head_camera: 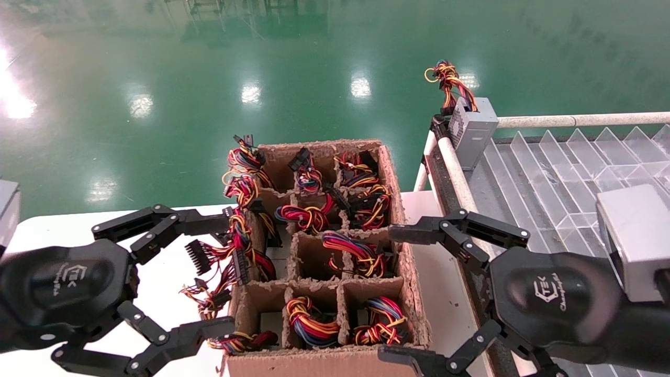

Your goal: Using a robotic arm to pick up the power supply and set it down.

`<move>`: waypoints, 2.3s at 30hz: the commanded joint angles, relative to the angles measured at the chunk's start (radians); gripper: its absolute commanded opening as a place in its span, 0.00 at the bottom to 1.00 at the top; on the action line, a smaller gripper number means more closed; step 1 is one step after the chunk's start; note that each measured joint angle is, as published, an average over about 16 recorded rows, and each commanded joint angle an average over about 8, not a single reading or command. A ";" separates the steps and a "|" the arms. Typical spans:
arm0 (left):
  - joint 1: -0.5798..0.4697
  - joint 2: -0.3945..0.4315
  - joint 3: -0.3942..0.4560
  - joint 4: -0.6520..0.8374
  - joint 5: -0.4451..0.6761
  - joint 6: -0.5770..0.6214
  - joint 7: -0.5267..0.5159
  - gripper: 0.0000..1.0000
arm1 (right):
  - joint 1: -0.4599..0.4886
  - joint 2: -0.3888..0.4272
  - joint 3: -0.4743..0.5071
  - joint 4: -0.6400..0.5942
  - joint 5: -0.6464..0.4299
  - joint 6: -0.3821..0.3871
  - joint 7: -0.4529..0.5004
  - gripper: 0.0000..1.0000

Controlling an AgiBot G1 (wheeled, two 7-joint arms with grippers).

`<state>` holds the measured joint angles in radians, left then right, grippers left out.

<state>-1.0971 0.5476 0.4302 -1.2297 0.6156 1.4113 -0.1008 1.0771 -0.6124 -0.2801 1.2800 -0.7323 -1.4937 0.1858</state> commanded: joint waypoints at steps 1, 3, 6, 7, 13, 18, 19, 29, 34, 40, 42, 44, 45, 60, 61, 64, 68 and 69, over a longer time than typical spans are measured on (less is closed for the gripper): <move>0.000 0.000 0.000 0.000 0.000 0.000 0.000 1.00 | 0.000 0.000 0.000 0.000 0.000 0.000 0.000 1.00; 0.000 0.000 0.000 0.000 0.000 0.000 0.000 1.00 | 0.000 0.000 0.000 0.000 0.000 0.000 0.000 1.00; 0.000 0.000 0.000 0.000 0.000 0.000 0.000 1.00 | 0.000 0.000 0.000 0.000 0.000 0.000 0.000 1.00; 0.000 0.000 0.000 0.000 0.000 0.000 0.000 1.00 | 0.000 0.000 0.000 0.000 0.000 0.000 0.000 1.00; 0.000 0.000 0.000 0.000 0.000 0.000 0.000 1.00 | 0.000 0.000 0.000 0.000 0.000 0.000 0.000 1.00; 0.000 0.000 0.000 0.000 0.000 0.000 0.000 1.00 | 0.000 0.000 0.000 0.000 0.000 0.000 0.000 1.00; 0.000 0.000 0.000 0.000 0.000 0.000 0.000 1.00 | 0.000 0.000 0.000 0.000 0.000 0.000 0.000 1.00; 0.000 0.000 0.000 0.000 0.000 0.000 0.000 1.00 | 0.000 0.000 0.000 0.000 0.000 0.000 0.000 1.00; 0.000 0.000 0.000 0.000 0.000 0.000 0.000 0.60 | 0.000 0.000 0.000 0.001 0.000 0.000 0.000 1.00; 0.000 0.000 0.000 0.000 0.000 0.000 0.000 0.00 | 0.008 -0.008 -0.003 -0.007 -0.011 0.005 -0.007 1.00; 0.000 0.000 0.000 0.000 0.000 0.000 0.000 0.00 | 0.021 -0.020 -0.010 -0.023 -0.032 0.012 -0.019 1.00; 0.000 0.000 0.000 0.000 0.000 0.000 0.000 0.00 | 0.041 -0.038 -0.021 -0.049 -0.067 0.024 -0.037 1.00; 0.000 0.000 0.000 0.000 0.000 0.000 0.000 0.00 | 0.053 -0.049 -0.028 -0.065 -0.089 0.032 -0.047 1.00; 0.000 0.000 0.000 0.000 0.000 0.000 0.000 0.00 | 0.219 -0.264 -0.168 -0.335 -0.391 0.161 -0.135 1.00; 0.000 0.000 0.000 0.000 0.000 0.000 0.000 0.00 | 0.227 -0.279 -0.176 -0.352 -0.404 0.167 -0.137 1.00; 0.000 0.000 0.000 0.000 0.000 0.000 0.000 0.00 | 0.247 -0.319 -0.197 -0.395 -0.437 0.182 -0.148 0.99; 0.000 0.000 0.000 0.000 0.000 0.000 0.000 0.00 | 0.264 -0.359 -0.218 -0.437 -0.470 0.200 -0.163 0.67; 0.000 0.000 0.000 0.000 0.000 0.000 0.000 0.00 | 0.267 -0.366 -0.222 -0.443 -0.478 0.204 -0.165 0.55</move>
<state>-1.0971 0.5476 0.4303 -1.2297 0.6156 1.4113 -0.1008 1.3406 -0.9692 -0.5006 0.8518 -1.2087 -1.2903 0.0284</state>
